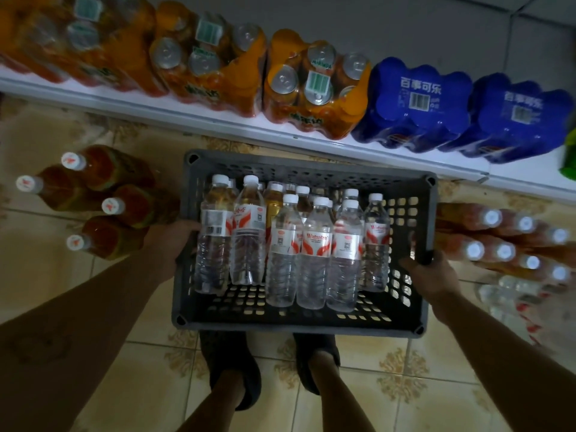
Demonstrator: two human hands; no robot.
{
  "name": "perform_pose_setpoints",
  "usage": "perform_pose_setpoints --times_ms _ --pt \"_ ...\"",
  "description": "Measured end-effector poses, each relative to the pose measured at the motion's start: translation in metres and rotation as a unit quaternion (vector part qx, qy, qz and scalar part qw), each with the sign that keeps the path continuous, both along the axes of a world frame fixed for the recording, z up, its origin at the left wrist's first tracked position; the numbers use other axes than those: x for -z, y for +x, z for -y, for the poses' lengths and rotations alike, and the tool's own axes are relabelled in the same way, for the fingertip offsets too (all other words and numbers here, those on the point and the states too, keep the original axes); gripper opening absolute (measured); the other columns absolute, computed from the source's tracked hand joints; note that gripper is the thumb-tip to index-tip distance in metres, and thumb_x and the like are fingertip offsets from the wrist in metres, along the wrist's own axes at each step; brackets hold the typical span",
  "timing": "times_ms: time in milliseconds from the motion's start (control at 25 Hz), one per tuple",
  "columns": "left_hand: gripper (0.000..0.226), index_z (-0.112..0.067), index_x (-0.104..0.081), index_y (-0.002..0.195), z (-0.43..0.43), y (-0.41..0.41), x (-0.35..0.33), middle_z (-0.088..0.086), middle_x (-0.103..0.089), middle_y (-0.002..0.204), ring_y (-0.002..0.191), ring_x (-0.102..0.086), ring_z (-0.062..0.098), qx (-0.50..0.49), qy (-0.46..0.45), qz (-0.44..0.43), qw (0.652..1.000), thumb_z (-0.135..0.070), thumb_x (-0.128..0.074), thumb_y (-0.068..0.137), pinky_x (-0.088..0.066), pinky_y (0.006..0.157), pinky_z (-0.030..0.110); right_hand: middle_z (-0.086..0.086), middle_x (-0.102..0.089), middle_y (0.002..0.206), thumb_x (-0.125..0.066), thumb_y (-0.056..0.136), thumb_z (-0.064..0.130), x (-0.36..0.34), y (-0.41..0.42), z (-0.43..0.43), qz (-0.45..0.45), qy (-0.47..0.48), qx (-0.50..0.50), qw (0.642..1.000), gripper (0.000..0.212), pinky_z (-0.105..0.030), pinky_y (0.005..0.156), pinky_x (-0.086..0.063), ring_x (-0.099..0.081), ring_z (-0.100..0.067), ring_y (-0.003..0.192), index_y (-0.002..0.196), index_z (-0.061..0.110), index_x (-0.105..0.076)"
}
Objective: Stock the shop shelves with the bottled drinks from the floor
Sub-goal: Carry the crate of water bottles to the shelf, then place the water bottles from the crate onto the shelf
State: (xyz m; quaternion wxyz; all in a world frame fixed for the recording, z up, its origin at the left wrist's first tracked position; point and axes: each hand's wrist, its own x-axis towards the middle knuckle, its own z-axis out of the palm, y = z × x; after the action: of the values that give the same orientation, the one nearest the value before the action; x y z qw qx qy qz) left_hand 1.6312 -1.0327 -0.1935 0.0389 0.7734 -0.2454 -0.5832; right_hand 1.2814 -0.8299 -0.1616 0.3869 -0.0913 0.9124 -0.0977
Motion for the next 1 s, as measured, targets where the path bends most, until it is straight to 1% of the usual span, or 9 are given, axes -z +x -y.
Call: perform_pose_setpoints --times_ms 80,200,320,400,480,600,680,800,1000 --pt "0.021 -0.012 -0.061 0.097 -0.003 0.004 -0.006 0.004 -0.065 0.095 0.081 -0.061 0.021 0.018 -0.031 0.024 0.999 -0.013 -0.072 0.079 -0.047 0.067 0.032 -0.007 -0.056 0.105 -0.067 0.090 0.025 -0.001 0.005 -0.003 -0.025 0.000 0.013 1.000 0.047 -0.033 0.074 -0.039 -0.052 -0.025 0.091 0.130 0.010 -0.049" --pt "0.042 -0.016 -0.060 0.112 -0.017 0.011 -0.020 0.001 -0.064 0.106 0.092 -0.061 0.023 0.093 -0.064 0.030 0.993 -0.022 -0.078 0.075 -0.049 0.081 0.039 -0.012 -0.064 0.116 -0.071 0.084 0.026 -0.001 0.020 -0.008 -0.037 -0.018 0.037 0.998 0.051 -0.040 0.080 -0.052 -0.061 -0.030 0.095 0.129 0.011 -0.049" --pt "0.065 -0.008 -0.053 0.122 -0.034 0.018 -0.039 0.006 -0.059 0.118 0.098 -0.056 0.025 0.128 -0.071 0.078 0.986 -0.034 -0.081 0.069 -0.046 0.076 0.038 -0.017 -0.057 0.126 -0.072 0.081 0.031 -0.015 0.039 -0.011 -0.053 -0.004 0.042 0.998 0.062 -0.048 0.092 -0.052 -0.059 -0.035 0.106 0.133 0.011 -0.045" --pt "0.063 -0.009 -0.047 0.129 -0.046 0.014 -0.056 0.004 -0.051 0.124 0.108 -0.050 0.024 0.174 -0.133 0.149 0.964 -0.030 -0.078 0.078 -0.043 0.084 0.038 -0.018 -0.048 0.131 -0.073 0.083 0.032 -0.025 0.052 -0.012 -0.048 0.003 0.048 0.998 0.068 -0.048 0.096 -0.049 -0.053 -0.038 0.114 0.139 0.009 -0.040" --pt "0.057 -0.010 -0.049 0.130 -0.059 0.000 -0.075 0.008 -0.050 0.128 0.116 -0.049 0.026 0.234 -0.213 0.168 0.933 -0.026 -0.075 0.082 -0.045 0.092 0.040 -0.016 -0.047 0.132 -0.072 0.084 0.036 -0.031 0.066 -0.013 -0.026 -0.007 0.039 0.999 0.070 -0.047 0.095 -0.050 -0.054 -0.035 0.113 0.141 0.011 -0.039" --pt "0.040 -0.012 -0.056 0.119 -0.080 -0.032 -0.088 0.007 -0.054 0.118 0.102 -0.050 0.016 0.285 -0.274 0.128 0.910 -0.018 -0.073 0.083 -0.044 0.082 0.030 -0.009 -0.060 0.121 -0.066 0.083 0.046 -0.022 0.079 -0.017 0.027 -0.024 0.024 0.999 0.059 -0.033 0.076 -0.055 -0.062 -0.024 0.096 0.131 0.018 -0.048" --pt "0.031 -0.018 -0.055 0.111 -0.092 -0.058 -0.083 -0.002 -0.053 0.115 0.102 -0.050 0.011 0.290 -0.258 0.075 0.919 -0.015 -0.071 0.084 -0.042 0.084 0.025 -0.005 -0.062 0.114 -0.065 0.088 0.032 -0.009 0.080 -0.018 0.080 -0.025 0.029 0.996 0.041 -0.024 0.066 -0.047 -0.061 -0.019 0.092 0.124 0.019 -0.051" --pt "0.035 -0.020 -0.052 0.113 -0.107 -0.088 -0.068 -0.008 -0.054 0.109 0.102 -0.053 0.011 0.259 -0.180 0.006 0.949 -0.016 -0.072 0.085 -0.045 0.084 0.024 -0.002 -0.062 0.112 -0.065 0.087 0.028 0.010 0.078 -0.016 0.127 -0.003 0.001 0.992 0.036 -0.028 0.070 -0.050 -0.061 -0.018 0.094 0.120 0.021 -0.052" --pt "0.034 -0.018 -0.051 0.113 -0.116 -0.119 -0.047 -0.008 -0.056 0.099 0.079 -0.055 0.003 0.184 -0.056 -0.052 0.980 -0.012 -0.071 0.086 -0.043 0.049 0.010 -0.002 -0.065 0.122 -0.071 0.086 0.035 0.038 0.072 -0.007 0.151 -0.020 -0.031 0.988 0.052 -0.030 0.074 -0.055 -0.065 -0.017 0.095 0.130 0.020 -0.050"
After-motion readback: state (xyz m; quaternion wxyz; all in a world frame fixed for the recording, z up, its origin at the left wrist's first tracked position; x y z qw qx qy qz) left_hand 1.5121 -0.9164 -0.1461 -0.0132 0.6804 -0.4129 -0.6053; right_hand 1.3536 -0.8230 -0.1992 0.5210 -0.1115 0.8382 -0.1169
